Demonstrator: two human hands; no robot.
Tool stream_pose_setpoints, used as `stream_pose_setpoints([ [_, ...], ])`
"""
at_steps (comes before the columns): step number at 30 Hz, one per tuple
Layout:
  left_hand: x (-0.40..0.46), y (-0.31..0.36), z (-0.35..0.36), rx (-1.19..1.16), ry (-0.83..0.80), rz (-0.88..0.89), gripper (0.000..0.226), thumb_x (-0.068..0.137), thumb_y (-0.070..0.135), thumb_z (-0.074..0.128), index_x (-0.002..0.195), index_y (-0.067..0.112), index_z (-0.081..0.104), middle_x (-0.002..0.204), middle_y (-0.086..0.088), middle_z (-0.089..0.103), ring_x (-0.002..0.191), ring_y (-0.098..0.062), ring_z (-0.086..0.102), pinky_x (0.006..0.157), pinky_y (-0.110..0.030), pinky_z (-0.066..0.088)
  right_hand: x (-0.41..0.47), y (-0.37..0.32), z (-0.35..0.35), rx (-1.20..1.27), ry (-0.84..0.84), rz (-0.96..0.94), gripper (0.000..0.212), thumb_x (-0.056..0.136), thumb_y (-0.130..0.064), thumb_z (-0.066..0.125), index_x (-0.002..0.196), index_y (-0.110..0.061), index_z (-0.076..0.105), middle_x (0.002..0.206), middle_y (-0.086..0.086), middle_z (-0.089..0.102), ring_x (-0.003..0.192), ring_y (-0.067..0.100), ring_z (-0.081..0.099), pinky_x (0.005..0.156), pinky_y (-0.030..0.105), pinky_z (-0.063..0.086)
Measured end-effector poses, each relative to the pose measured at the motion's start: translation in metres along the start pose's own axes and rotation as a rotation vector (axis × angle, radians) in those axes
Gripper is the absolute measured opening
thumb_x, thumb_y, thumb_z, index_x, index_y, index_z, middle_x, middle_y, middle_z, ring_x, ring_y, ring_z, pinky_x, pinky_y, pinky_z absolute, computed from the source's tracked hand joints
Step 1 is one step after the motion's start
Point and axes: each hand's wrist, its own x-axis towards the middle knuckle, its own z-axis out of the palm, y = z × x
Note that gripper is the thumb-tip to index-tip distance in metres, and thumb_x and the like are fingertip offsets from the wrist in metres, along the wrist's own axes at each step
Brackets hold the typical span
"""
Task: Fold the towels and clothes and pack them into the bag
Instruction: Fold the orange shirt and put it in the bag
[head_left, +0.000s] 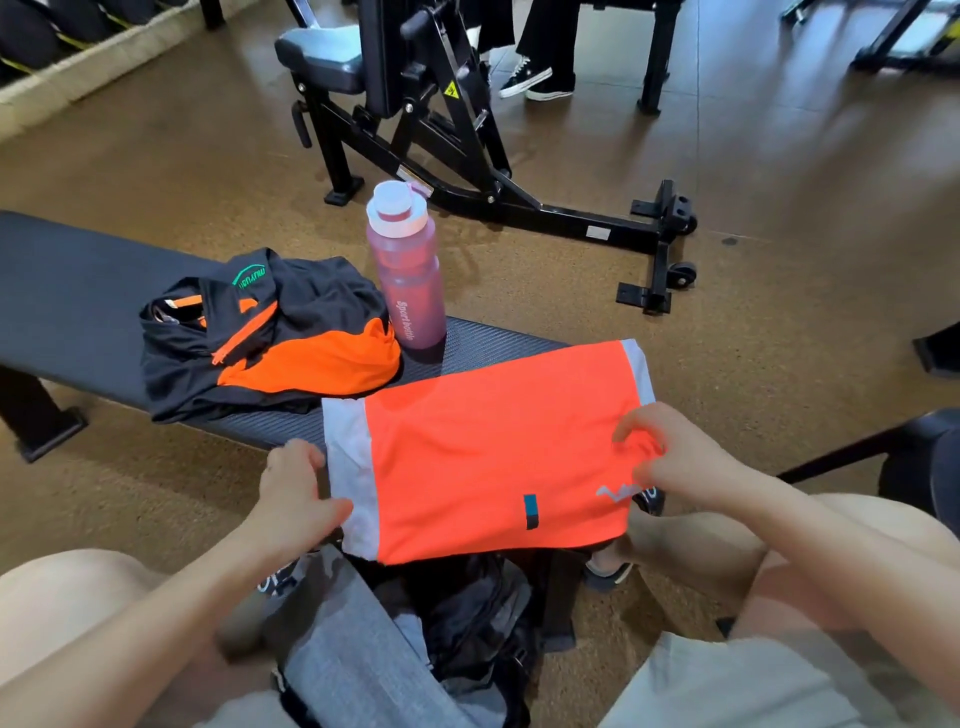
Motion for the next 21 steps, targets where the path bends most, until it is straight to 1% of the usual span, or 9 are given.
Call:
stream_pose_setpoints([
  [1, 0.002, 0.002, 0.005, -0.219, -0.020, -0.205, 0.054, 0.059, 0.028, 0.080, 0.096, 0.014, 0.043, 0.099, -0.006, 0.043, 0.085, -0.023, 0.049, 0.069, -0.036, 0.043, 0.005, -0.002, -0.003, 0.208, 0.067, 0.118, 0.038, 0.063, -0.006, 0.071, 0.099, -0.019, 0.066, 0.113, 0.005, 0.059, 0.100, 0.015, 0.057, 0.076, 0.029, 0.048],
  [3, 0.003, 0.005, 0.018, -0.586, -0.144, -0.472, 0.079, 0.047, 0.054, 0.084, 0.103, 0.013, 0.046, 0.096, -0.009, 0.051, 0.076, -0.023, 0.055, 0.061, -0.035, 0.044, 0.017, 0.002, -0.003, 0.560, 0.213, 0.326, 0.060, 0.057, -0.010, 0.065, 0.116, -0.020, 0.063, 0.126, 0.009, 0.059, 0.108, 0.019, 0.060, 0.079, 0.036, 0.051],
  [6, 0.007, 0.000, 0.038, -0.724, -0.206, -0.516, 0.113, 0.043, 0.066, 0.090, 0.131, 0.016, 0.039, 0.122, -0.006, 0.058, 0.107, -0.027, 0.064, 0.088, -0.044, 0.054, 0.029, 0.015, 0.004, 0.857, 0.289, 0.470, 0.088, 0.074, -0.028, 0.079, 0.151, -0.024, 0.037, 0.139, 0.006, 0.054, 0.120, 0.025, 0.061, 0.098, 0.051, 0.052],
  [8, 0.010, -0.003, 0.047, -0.785, -0.226, -0.487, 0.122, 0.043, 0.066, 0.094, 0.142, 0.016, 0.042, 0.132, -0.004, 0.062, 0.115, -0.026, 0.065, 0.100, -0.047, 0.052, 0.029, 0.021, 0.012, 0.982, 0.197, 0.555, 0.098, 0.072, -0.038, 0.087, 0.153, -0.016, 0.037, 0.135, 0.012, 0.063, 0.118, 0.034, 0.067, 0.102, 0.061, 0.050],
  [12, 0.012, -0.002, 0.047, -0.874, -0.273, -0.429, 0.091, 0.054, 0.054, 0.092, 0.133, 0.020, 0.062, 0.117, -0.005, 0.075, 0.105, -0.029, 0.073, 0.100, -0.050, 0.053, 0.022, 0.022, 0.026, 1.015, 0.022, 0.575, 0.050, 0.090, -0.037, 0.072, 0.132, -0.011, 0.062, 0.117, 0.014, 0.075, 0.109, 0.032, 0.071, 0.099, 0.050, 0.055],
  [15, 0.006, 0.009, 0.039, -0.851, -0.260, -0.437, 0.078, 0.061, 0.048, 0.092, 0.127, 0.015, 0.066, 0.109, -0.007, 0.077, 0.100, -0.030, 0.074, 0.096, -0.050, 0.055, 0.019, 0.019, 0.027, 0.978, -0.017, 0.600, 0.047, 0.089, -0.043, 0.072, 0.125, -0.013, 0.065, 0.109, 0.013, 0.077, 0.084, 0.023, 0.077, 0.062, 0.028, 0.060],
  [16, 0.004, 0.012, 0.037, -0.840, -0.263, -0.430, 0.065, 0.071, 0.040, 0.089, 0.125, 0.012, 0.066, 0.107, -0.009, 0.078, 0.097, -0.031, 0.075, 0.092, -0.047, 0.057, 0.022, 0.021, 0.026, 0.945, -0.011, 0.619, 0.052, 0.086, -0.047, 0.075, 0.124, -0.013, 0.066, 0.108, 0.014, 0.077, 0.082, 0.023, 0.078, 0.062, 0.028, 0.060],
  [19, -0.004, 0.017, 0.032, -0.746, -0.248, -0.404, 0.031, 0.090, 0.022, 0.076, 0.116, 0.009, 0.066, 0.100, -0.013, 0.078, 0.089, -0.030, 0.075, 0.072, -0.037, 0.058, 0.024, 0.021, 0.016, 0.713, 0.040, 0.675, 0.075, 0.072, -0.054, 0.086, 0.124, -0.005, 0.067, 0.110, 0.021, 0.075, 0.098, 0.037, 0.075, 0.091, 0.049, 0.059],
  [21, -0.008, 0.018, 0.026, -0.656, -0.234, -0.318, 0.028, 0.094, 0.024, 0.072, 0.116, 0.009, 0.065, 0.106, -0.013, 0.075, 0.091, -0.026, 0.072, 0.072, -0.035, 0.057, 0.024, 0.016, 0.004, 0.577, 0.108, 0.657, 0.060, 0.078, -0.038, 0.087, 0.120, 0.000, 0.067, 0.104, 0.024, 0.075, 0.087, 0.037, 0.074, 0.077, 0.044, 0.061],
])
